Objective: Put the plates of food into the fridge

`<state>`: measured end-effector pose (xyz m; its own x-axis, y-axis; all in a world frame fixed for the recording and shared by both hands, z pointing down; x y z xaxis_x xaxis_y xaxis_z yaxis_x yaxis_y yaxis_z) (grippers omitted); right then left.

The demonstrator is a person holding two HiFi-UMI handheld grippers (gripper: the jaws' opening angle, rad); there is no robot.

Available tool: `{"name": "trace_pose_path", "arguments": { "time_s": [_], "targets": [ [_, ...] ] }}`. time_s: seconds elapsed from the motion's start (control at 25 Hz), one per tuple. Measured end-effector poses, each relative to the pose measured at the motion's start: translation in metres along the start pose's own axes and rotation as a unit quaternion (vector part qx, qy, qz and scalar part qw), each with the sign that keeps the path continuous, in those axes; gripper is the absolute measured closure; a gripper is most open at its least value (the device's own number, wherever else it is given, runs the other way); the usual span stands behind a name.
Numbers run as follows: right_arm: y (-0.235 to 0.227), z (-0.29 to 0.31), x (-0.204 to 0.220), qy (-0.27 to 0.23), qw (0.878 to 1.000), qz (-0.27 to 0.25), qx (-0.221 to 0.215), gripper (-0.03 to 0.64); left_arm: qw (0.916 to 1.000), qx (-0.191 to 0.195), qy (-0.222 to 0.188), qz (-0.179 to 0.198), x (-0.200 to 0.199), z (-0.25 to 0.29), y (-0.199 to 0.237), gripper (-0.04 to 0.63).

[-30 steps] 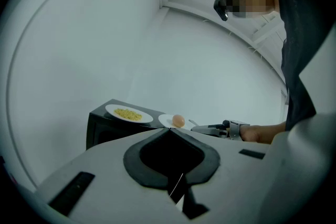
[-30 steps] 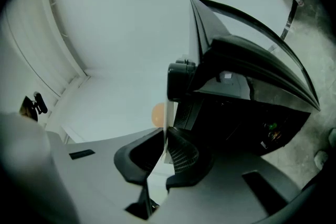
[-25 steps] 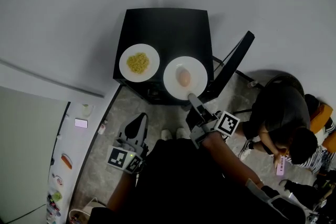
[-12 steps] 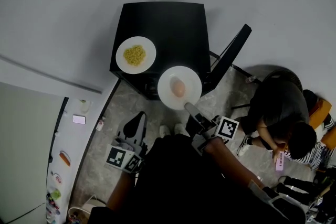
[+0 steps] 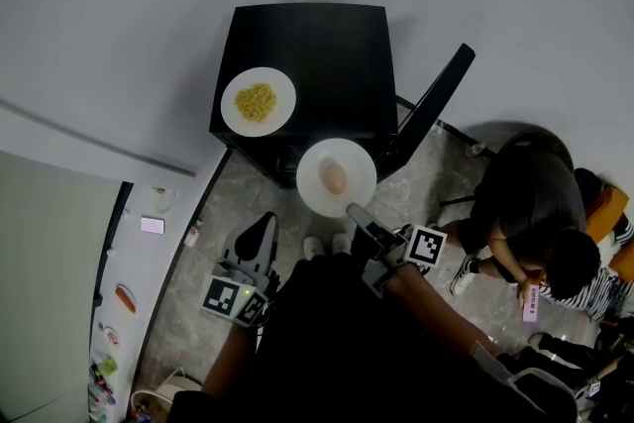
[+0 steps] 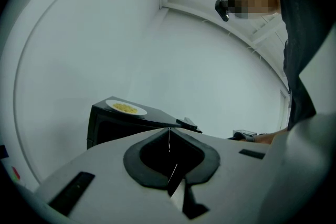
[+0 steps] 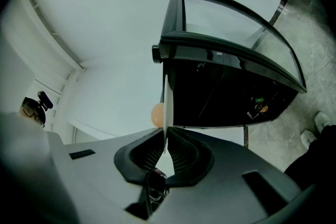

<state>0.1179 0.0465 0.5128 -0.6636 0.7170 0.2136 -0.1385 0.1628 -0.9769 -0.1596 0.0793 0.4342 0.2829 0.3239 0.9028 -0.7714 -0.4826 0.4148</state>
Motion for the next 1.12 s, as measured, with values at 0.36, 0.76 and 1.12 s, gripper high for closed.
{"name": "trace_pose_path", "arguments": {
  "time_s": [0.36,0.76,1.12],
  "targets": [
    [-0.031,0.008,0.004,-0.014,0.999,0.036,0.033,0.578,1.0000,-0.002,0.004,0.002,-0.001,-0.002,0.005,0.571],
    [-0.064,0.015,-0.001,-0.031,0.996,0.050,0.064,0.578,0.9999,-0.001,0.015,-0.006,-0.004,0.001,0.012,0.571],
    [-0.088,0.027,-0.004,-0.046,0.994,0.061,0.084,0.578,0.9998,0.001,0.020,0.001,-0.007,0.005,0.021,0.571]
  ]
}}
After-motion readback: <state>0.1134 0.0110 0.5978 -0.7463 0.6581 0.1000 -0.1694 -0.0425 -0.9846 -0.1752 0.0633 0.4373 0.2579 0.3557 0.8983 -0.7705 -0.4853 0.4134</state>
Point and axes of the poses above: the fingertips, and each gripper's own axes: z forward along the fingers, y to its left, x out of its underside, the point moved 10 cm from there along -z, backward along the fingers, and after that the axes turned 7 degrees about -z, right-handed, at the moved point
